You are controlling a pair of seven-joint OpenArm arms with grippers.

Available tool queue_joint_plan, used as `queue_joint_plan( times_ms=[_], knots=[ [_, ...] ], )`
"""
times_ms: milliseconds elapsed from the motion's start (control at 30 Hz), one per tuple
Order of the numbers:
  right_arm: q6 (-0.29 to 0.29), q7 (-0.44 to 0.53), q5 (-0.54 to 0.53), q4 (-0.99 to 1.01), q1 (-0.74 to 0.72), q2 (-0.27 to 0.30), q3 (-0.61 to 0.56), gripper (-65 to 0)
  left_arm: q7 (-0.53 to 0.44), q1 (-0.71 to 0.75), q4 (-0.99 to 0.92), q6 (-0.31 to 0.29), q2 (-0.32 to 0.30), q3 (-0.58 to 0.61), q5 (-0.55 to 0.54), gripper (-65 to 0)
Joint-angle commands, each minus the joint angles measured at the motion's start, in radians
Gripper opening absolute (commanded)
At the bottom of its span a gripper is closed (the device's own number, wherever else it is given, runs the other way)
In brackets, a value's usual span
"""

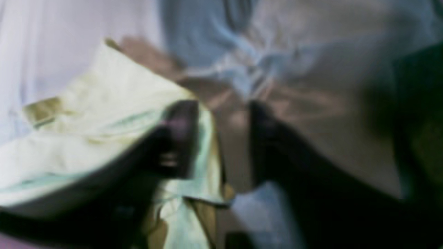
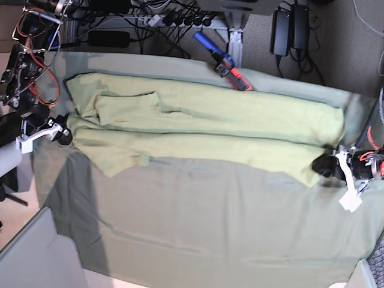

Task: Fold the T-shirt properly
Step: 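Lift both hem corners and fold them over toward the collar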

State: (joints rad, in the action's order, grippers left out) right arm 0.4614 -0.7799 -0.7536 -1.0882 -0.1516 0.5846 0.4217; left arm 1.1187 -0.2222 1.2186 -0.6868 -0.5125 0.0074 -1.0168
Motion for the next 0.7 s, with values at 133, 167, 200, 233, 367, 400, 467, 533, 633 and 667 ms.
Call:
queue_joint_plan(
  times_ms=[133,167,200,233,367,400,467,533,633,667],
  knots=[
    [0.036,0.029,0.02,-0.016,-0.018,0.014,0.019,-24.7,-0.021,-0.021,0.016,-0.011,-0.016,-0.006,-0.023,-44.7],
    [0.036,0.038,0.018,-0.019,-0.019,0.01,0.032,-24.7,-0.021,-0.021,0.016,-0.011,-0.017,-0.006,-0.022,-44.7],
    [0.036,0.049,0.006,-0.024,-0.02,0.006,0.048,-24.7,-0.021,-0.021,0.016,-0.011,-0.017,-0.006,-0.023,-44.7],
    [0.037,0.055,-0.006,-0.034,-0.023,-0.001,0.069,-24.7,-0.021,-0.021,0.016,-0.011,-0.017,-0.006,-0.023,-44.7],
    [0.04,0.058,-0.016,-0.085,-0.05,-0.031,0.142,-24.7,-0.022,-0.021,0.016,-0.011,-0.017,-0.006,-0.027,-44.7],
    [0.04,0.058,-0.014,-0.088,-0.063,-0.034,0.142,-24.7,-0.021,-0.021,0.016,-0.011,-0.016,-0.006,-0.027,-44.7],
    [0.04,0.062,-0.008,-0.086,-0.09,-0.04,0.132,-24.7,-0.02,-0.021,0.016,-0.011,-0.017,-0.006,-0.026,-44.7],
    [0.04,0.083,0.014,-0.084,-0.108,-0.048,0.099,-24.7,-0.018,-0.021,0.016,-0.011,-0.017,-0.006,-0.026,-44.7],
    [0.04,0.126,0.078,-0.082,-0.131,-0.06,0.006,-24.7,-0.019,-0.021,0.016,-0.011,-0.017,-0.006,-0.027,-44.7],
    [0.04,0.138,0.108,-0.081,-0.137,-0.068,-0.031,-24.7,-0.018,-0.021,0.016,-0.011,-0.016,-0.006,-0.026,-44.7]
  ],
)
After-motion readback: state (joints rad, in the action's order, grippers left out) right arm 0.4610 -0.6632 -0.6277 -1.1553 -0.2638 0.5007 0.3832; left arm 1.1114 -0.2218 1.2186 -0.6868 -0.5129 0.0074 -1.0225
